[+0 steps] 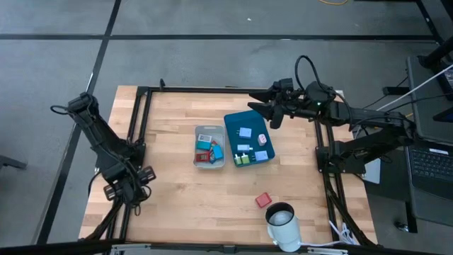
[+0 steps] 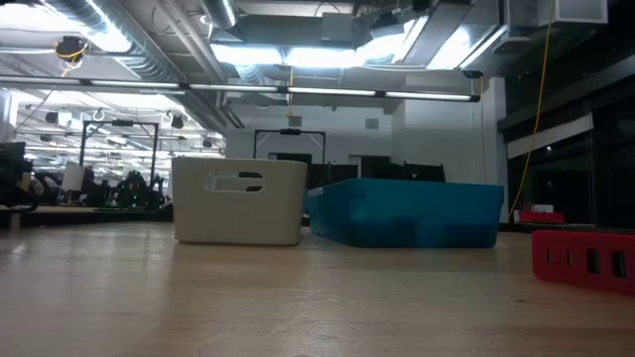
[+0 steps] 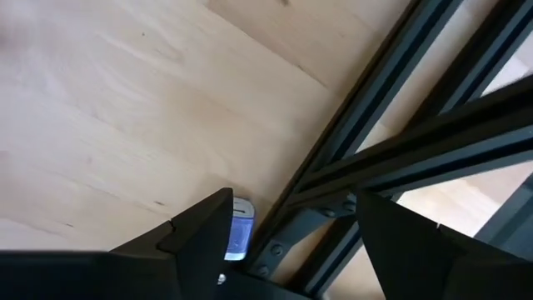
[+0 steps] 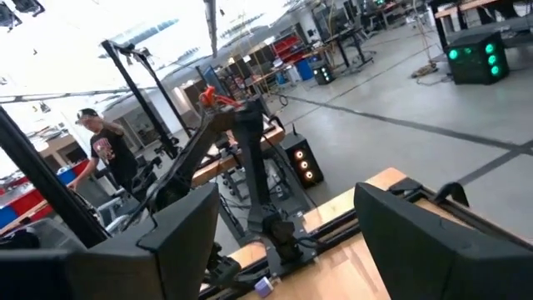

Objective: Pick & Place Office items
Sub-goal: Put the violet charger adapter into the blue bin

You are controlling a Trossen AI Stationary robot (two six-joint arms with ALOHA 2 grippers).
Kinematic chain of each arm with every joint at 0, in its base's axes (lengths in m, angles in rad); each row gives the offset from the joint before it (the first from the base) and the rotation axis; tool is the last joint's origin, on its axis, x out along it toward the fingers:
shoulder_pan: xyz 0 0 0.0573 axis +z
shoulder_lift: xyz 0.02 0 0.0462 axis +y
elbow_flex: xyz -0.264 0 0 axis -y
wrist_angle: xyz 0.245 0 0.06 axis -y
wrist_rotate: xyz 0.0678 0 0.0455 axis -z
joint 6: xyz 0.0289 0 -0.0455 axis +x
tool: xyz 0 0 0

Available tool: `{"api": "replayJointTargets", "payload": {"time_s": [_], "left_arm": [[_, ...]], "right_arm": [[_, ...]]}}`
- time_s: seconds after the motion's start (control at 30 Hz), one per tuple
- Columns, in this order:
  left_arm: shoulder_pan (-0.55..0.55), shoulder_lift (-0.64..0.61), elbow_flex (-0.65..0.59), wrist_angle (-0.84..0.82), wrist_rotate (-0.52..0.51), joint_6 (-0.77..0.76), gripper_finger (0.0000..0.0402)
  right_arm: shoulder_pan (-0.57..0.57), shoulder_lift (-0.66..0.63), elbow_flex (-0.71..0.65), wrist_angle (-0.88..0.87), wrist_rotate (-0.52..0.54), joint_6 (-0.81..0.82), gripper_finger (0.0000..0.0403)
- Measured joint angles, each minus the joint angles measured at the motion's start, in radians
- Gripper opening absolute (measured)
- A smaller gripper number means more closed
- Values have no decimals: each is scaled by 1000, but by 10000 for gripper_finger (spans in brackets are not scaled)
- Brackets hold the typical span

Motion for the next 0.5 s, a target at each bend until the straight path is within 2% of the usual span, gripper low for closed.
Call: {"api": "replayJointTargets", "payload": {"time_s": [0.1, 0.27, 0.5], "left_arm": [[-9, 2, -15, 14, 8, 10, 240], [-9, -6, -102, 54, 58, -69, 242], [4, 67, -83, 32, 0, -86, 261]], "right_arm": [[9, 7, 0, 0, 0, 2, 284], [29, 17, 0, 2, 0, 2, 284], [33, 29, 0, -4, 0, -7, 284]]}}
